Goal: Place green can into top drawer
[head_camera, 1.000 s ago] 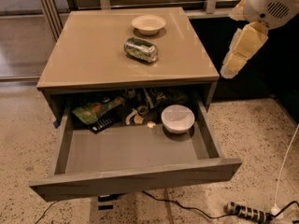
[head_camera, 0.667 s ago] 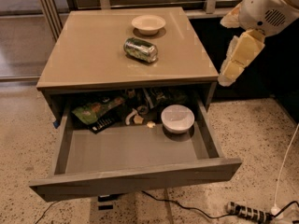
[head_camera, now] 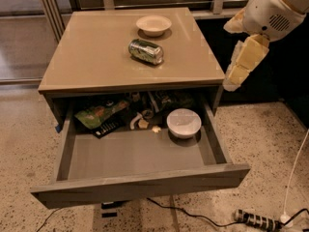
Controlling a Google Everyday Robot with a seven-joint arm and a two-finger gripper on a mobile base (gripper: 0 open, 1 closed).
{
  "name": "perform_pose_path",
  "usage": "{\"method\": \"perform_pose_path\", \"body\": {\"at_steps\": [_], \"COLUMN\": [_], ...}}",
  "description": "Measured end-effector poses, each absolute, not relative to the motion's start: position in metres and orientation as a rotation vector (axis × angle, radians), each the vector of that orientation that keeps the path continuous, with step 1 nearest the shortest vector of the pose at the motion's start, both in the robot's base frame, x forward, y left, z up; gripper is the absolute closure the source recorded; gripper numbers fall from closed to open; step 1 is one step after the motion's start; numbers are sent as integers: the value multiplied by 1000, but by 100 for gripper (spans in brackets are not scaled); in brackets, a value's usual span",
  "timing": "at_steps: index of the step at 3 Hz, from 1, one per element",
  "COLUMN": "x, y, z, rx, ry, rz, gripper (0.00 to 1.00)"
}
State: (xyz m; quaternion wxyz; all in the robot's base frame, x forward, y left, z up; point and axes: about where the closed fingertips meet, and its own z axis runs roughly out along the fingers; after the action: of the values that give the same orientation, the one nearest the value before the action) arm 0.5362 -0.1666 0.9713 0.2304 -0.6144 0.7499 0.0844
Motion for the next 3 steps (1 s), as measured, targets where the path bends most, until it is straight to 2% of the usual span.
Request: {"method": "perform_pose_path", "body": {"at_steps": [3], "x": [528], "y": [-133], "z": [936], "rx": [-1852], "ry": [1991], "rz": [323], "gripper": [0]}}
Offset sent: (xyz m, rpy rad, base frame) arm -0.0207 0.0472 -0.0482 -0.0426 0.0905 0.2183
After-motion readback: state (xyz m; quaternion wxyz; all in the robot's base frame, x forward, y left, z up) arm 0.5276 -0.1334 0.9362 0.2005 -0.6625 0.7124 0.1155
